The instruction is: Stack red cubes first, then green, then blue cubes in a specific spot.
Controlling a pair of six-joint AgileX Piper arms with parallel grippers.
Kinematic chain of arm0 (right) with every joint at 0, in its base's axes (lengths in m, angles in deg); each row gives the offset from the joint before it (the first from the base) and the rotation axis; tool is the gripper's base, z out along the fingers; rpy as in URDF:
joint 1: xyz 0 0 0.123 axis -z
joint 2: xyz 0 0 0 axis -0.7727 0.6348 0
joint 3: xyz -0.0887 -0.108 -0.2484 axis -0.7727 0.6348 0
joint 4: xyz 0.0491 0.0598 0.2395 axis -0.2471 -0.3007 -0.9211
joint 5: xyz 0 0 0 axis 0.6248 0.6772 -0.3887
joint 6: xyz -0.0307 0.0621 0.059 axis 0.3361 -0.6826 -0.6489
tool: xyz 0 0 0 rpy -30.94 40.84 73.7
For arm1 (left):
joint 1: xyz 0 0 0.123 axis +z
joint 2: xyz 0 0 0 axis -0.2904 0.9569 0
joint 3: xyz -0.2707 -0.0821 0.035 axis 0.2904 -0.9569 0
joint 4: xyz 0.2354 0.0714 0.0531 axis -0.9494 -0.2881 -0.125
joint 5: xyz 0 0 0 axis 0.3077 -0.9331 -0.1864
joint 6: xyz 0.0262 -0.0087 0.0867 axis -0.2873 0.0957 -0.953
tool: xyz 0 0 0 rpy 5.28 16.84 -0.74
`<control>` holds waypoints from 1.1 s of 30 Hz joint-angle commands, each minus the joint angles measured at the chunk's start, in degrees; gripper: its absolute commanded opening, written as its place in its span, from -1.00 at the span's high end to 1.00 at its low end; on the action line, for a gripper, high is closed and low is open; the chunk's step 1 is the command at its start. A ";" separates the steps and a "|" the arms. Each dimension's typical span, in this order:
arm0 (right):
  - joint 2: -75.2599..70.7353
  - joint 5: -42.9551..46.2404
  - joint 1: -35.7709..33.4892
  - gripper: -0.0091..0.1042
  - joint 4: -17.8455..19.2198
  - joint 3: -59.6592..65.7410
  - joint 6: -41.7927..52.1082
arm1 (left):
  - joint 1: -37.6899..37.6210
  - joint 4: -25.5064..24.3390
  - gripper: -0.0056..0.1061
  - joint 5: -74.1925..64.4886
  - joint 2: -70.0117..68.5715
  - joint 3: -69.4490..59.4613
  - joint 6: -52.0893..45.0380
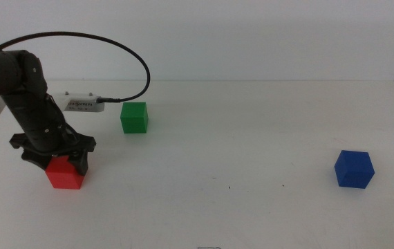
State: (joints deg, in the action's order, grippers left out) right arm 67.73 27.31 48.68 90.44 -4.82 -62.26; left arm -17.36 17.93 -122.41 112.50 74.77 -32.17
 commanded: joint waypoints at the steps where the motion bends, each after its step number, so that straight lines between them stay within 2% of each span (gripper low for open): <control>1: -0.87 4.22 0.46 -0.78 0.47 -0.56 0.23 | -0.22 1.07 -0.25 0.34 -2.69 1.62 0.11; 5: -0.87 4.22 0.46 -0.78 0.47 -0.56 0.23 | -0.22 1.07 0.08 0.34 -2.61 1.62 0.33; 6: -0.87 4.22 0.46 -0.78 0.47 -0.56 0.23 | -0.22 2.15 0.37 -0.85 -2.80 1.62 0.33; 10: -0.87 4.22 0.46 -0.78 0.47 -0.56 0.23 | -0.52 3.73 0.55 -2.57 -4.61 1.62 0.68; 17: -0.87 4.22 0.46 -0.78 0.47 -0.56 0.23 | -6.82 -0.86 0.57 -3.84 -10.68 1.87 14.40; 23: -0.87 4.22 0.46 -0.78 0.47 -0.56 0.23 | -14.43 -2.69 0.57 -14.05 -10.70 7.27 26.97; 29: -0.87 4.22 0.46 -0.78 0.47 -0.56 0.23 | -22.90 -5.55 0.57 -15.20 -10.62 8.48 36.31; 33: -0.87 4.22 0.46 -0.78 0.47 -0.56 0.23 | -26.71 -5.50 0.58 -15.61 -8.63 11.67 37.89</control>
State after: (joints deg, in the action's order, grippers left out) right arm 67.73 27.31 48.68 90.44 -4.82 -62.26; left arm -42.94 12.75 -137.75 105.95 83.70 4.33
